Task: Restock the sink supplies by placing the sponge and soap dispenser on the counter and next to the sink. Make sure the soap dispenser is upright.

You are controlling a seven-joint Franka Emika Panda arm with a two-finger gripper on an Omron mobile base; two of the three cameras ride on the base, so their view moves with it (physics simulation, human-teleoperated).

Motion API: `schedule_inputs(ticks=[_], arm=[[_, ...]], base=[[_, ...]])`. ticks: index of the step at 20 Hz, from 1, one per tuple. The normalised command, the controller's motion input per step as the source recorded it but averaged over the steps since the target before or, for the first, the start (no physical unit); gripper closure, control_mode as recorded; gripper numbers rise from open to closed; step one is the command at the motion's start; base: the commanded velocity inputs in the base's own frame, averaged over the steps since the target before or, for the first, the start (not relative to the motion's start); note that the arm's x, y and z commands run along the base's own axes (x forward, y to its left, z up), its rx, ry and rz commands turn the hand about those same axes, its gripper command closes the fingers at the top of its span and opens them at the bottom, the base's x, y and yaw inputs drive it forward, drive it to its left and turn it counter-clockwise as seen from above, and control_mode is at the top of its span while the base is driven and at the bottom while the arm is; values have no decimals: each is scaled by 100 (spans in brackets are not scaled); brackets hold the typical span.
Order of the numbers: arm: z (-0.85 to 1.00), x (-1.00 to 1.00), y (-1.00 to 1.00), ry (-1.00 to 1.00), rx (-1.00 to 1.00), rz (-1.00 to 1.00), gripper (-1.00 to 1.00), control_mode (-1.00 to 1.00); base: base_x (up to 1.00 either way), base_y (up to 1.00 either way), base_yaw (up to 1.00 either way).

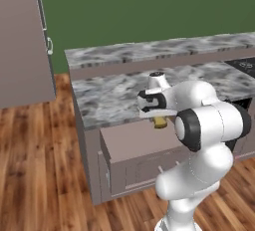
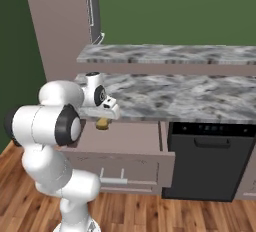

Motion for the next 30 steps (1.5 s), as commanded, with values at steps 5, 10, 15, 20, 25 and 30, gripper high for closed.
schedule_inputs(ticks=[5,10,15,20,25,30], arm=[[36,-11,-6,-3,0,-5,100,100],[0,0,0,0,0,0,100,100],[0,0,0,0,0,0,100,100],[0,0,0,0,0,0,100,100],[0,0,0,0,0,0,100,100],[0,0,0,0,0,0,100,100]], base=[[-19,-11,-18],[-33,-21,-56],[-23,-18,-74],[-4,-17,-75],[0,-13,-72],[6,-5,-71]])
